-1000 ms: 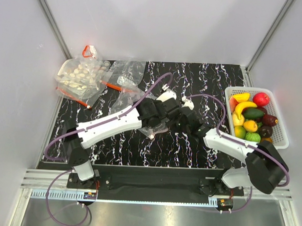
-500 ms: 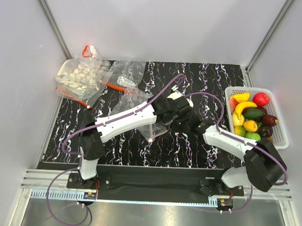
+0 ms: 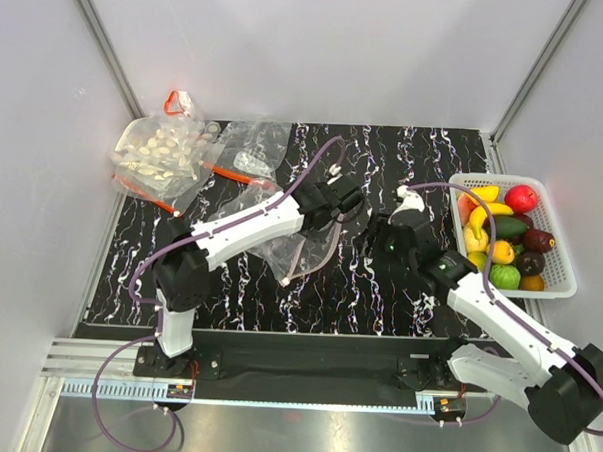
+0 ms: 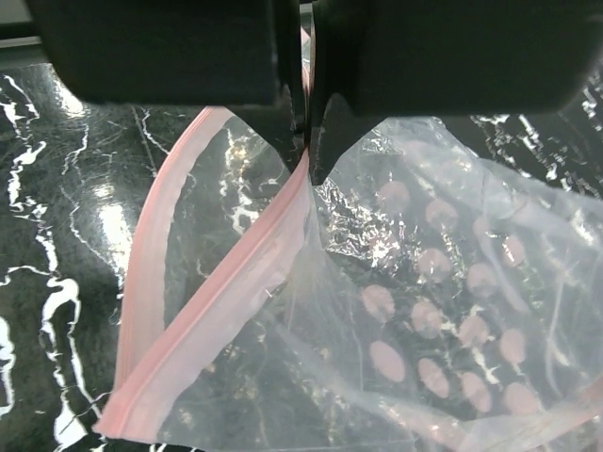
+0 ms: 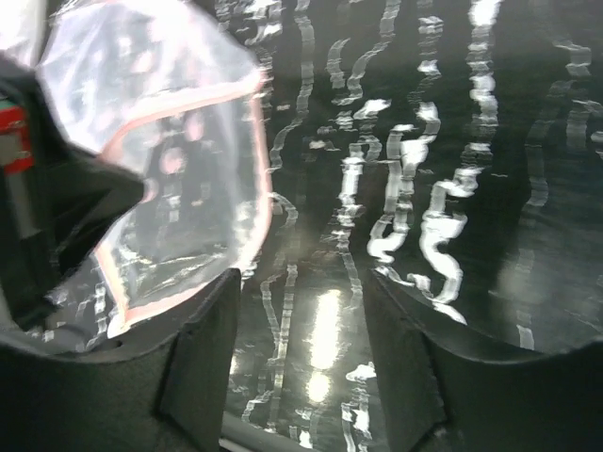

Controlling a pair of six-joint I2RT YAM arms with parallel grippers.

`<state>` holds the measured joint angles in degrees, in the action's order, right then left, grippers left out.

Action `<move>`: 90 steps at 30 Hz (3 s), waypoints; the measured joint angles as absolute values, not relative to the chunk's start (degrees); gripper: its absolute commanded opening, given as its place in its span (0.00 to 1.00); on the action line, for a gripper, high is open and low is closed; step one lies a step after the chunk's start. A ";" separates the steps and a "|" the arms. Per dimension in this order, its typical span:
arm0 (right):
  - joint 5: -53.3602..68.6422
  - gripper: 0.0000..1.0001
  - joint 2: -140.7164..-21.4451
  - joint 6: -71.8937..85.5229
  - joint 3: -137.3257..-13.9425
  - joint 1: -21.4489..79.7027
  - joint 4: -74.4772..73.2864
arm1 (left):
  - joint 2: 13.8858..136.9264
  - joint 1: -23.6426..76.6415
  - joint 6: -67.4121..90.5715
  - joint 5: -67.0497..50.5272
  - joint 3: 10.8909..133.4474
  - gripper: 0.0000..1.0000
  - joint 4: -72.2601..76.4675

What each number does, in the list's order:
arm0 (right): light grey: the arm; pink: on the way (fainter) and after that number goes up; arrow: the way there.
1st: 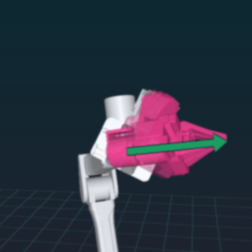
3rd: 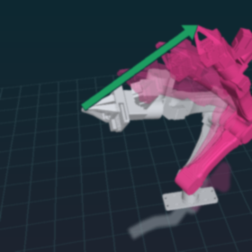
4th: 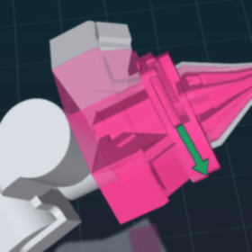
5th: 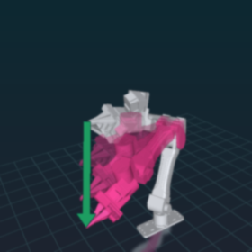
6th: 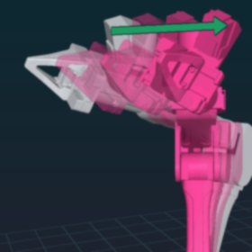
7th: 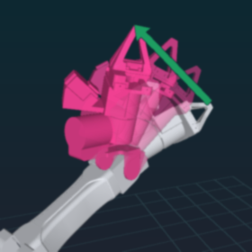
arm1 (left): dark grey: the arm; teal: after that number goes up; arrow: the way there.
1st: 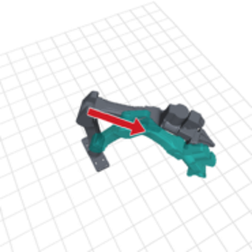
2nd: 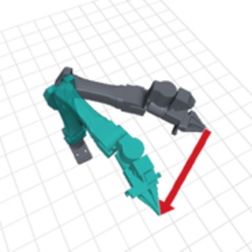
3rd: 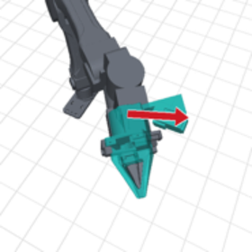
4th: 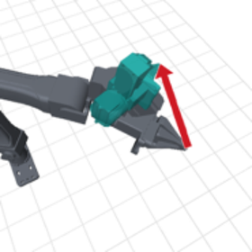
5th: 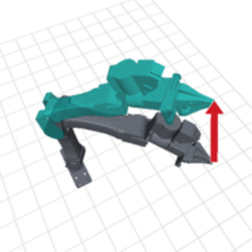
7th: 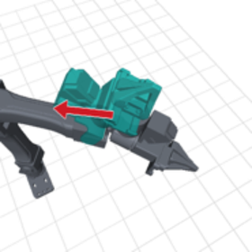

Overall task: Place the food in the zip-top bag and seal the zipper
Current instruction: Open the zipper of the food storage bag at the center of the board, then pick up the fake fruit from the bin, then place the fake fruit in the zipper food storage bag.

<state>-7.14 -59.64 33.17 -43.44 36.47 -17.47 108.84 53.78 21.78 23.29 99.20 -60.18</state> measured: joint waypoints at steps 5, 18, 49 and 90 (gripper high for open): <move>-10.52 0.57 -57.71 30.92 -45.34 31.22 -24.27 | 108.84 53.91 21.32 21.63 98.85 0.00 -57.95; -15.03 0.71 -69.52 24.56 -62.54 0.54 -31.57 | 108.84 54.13 19.46 20.47 100.71 0.00 -57.34; -23.00 0.42 -89.69 25.10 -64.66 -10.83 -27.42 | 105.86 55.94 19.49 18.31 100.66 0.00 -56.88; 53.67 0.31 -47.72 26.61 -44.95 7.22 -20.88 | 113.06 48.18 17.96 15.42 113.91 0.00 -59.79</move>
